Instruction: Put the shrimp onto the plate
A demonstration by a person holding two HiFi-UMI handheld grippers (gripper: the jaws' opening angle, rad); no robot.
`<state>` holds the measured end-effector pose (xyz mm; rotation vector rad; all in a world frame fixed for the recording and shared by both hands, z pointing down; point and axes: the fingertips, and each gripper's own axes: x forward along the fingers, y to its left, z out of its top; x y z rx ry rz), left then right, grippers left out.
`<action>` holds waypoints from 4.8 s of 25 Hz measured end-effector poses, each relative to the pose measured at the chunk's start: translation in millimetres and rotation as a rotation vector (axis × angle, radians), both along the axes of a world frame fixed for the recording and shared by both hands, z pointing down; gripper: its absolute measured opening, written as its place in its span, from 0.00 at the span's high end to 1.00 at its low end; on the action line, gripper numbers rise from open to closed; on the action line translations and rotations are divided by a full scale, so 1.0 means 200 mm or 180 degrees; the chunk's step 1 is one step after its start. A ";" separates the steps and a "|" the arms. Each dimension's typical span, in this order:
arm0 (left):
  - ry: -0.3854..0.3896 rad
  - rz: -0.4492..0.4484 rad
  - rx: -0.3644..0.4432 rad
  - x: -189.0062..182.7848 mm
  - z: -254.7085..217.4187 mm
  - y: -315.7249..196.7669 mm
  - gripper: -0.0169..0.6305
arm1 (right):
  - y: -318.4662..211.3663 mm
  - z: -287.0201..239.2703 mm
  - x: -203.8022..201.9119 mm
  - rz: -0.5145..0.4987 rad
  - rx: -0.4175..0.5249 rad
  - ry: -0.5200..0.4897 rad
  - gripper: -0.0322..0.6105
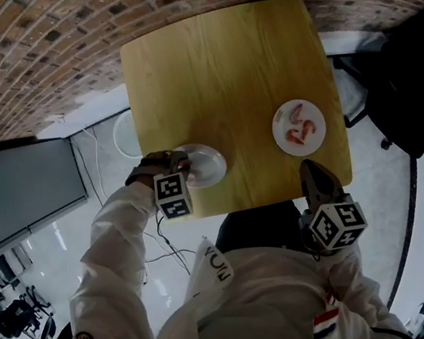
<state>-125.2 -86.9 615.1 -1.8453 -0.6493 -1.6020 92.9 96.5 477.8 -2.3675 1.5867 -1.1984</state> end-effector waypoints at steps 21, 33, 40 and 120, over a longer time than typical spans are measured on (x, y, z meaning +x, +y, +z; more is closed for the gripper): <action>0.0021 -0.0487 -0.0261 -0.01 -0.01 0.02 0.88 | 0.05 0.00 -0.02 0.0046 0.0019 -0.0004 0.91; 0.0100 -0.0569 -0.0228 0.03 -0.10 0.04 0.89 | 0.12 -0.02 0.01 0.0077 0.0067 0.0005 0.91; 0.0211 -0.0432 -0.0136 0.15 -0.21 0.10 0.89 | 0.19 -0.05 0.07 0.0140 0.0126 0.0000 0.91; 0.0908 -0.0180 -0.0113 1.33 -0.43 0.66 0.89 | 0.85 -0.04 0.79 0.0815 0.0233 -0.0078 0.91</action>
